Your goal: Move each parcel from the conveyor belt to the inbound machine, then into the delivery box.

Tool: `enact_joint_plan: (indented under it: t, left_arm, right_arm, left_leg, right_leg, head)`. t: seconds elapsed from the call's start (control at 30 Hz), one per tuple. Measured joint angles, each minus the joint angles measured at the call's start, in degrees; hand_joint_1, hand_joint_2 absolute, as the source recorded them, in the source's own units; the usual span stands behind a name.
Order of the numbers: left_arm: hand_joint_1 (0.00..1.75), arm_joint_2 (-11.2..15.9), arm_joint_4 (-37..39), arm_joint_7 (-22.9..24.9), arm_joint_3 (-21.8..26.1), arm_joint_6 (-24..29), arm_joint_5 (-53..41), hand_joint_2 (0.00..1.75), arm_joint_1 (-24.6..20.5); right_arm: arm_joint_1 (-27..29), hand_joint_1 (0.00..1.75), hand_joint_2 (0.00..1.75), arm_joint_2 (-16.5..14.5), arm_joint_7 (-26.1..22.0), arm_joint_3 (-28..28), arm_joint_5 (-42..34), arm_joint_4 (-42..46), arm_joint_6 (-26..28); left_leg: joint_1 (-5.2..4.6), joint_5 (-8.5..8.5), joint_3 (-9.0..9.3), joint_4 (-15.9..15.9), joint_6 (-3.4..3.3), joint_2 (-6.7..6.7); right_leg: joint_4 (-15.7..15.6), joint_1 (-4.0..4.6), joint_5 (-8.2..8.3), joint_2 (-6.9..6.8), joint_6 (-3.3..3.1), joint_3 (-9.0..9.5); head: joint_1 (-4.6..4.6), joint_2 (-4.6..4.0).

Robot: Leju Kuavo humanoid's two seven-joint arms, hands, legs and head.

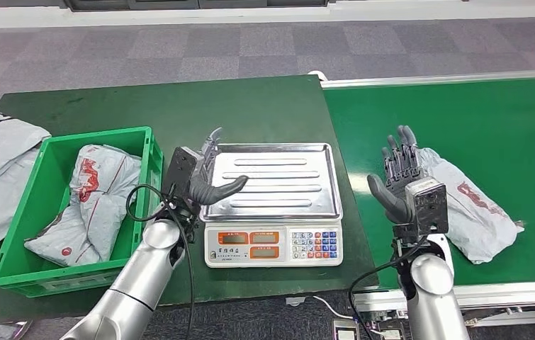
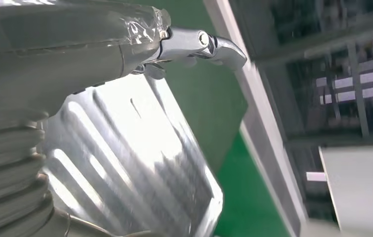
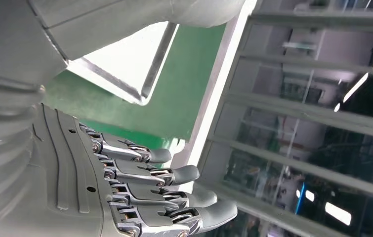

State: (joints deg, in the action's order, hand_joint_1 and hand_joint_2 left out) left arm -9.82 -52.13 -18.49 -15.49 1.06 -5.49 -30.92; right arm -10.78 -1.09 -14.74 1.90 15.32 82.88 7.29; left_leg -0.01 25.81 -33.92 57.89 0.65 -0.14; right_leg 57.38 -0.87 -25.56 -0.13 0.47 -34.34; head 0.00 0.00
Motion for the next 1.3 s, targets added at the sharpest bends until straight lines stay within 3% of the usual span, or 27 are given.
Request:
enact_joint_plan:
  t: [0.17,0.43,0.77,1.3]
  left_arm:
    - [0.0,-0.08,-0.87,1.58,-0.01,4.73,-0.4,1.75,-0.76]
    - [0.0,-0.1,-3.73,2.46,-0.01,7.11,0.47,1.75,-0.7]
    - [0.0,-0.14,-8.0,3.09,-0.01,9.05,-0.6,1.75,1.68]
    - [0.0,-0.1,-10.74,1.05,-0.01,11.16,-2.45,1.75,6.51]
  right_arm:
    - [-4.0,0.0,1.75,0.65,1.73,1.02,4.55,-3.25,5.63]
    - [-9.64,0.0,1.75,1.64,4.45,1.34,6.54,-9.55,8.7]
    - [-13.82,0.0,1.75,4.48,10.85,0.55,23.72,-17.62,23.16]
    - [-13.36,0.0,1.75,8.61,13.07,-7.35,35.34,-30.95,32.42]
  left_leg:
    - [0.0,-0.03,0.0,0.0,0.0,0.0]
    - [0.0,-0.03,0.0,0.01,0.0,-0.03]
    - [-0.01,-0.03,-0.02,0.01,-0.01,-0.05]
    - [-0.02,0.01,-0.07,0.01,-0.03,-0.11]
  right_leg:
    - [0.0,0.0,0.03,-0.02,-0.01,0.02]
    - [0.0,0.0,0.04,-0.03,-0.01,0.02]
    - [-0.02,-0.01,0.04,-0.05,-0.01,0.01]
    - [-0.04,-0.02,0.03,-0.06,-0.01,-0.03]
  head:
    - [0.0,0.0]
    - [-0.01,0.0]
    - [-0.01,0.0]
    - [0.0,0.0]
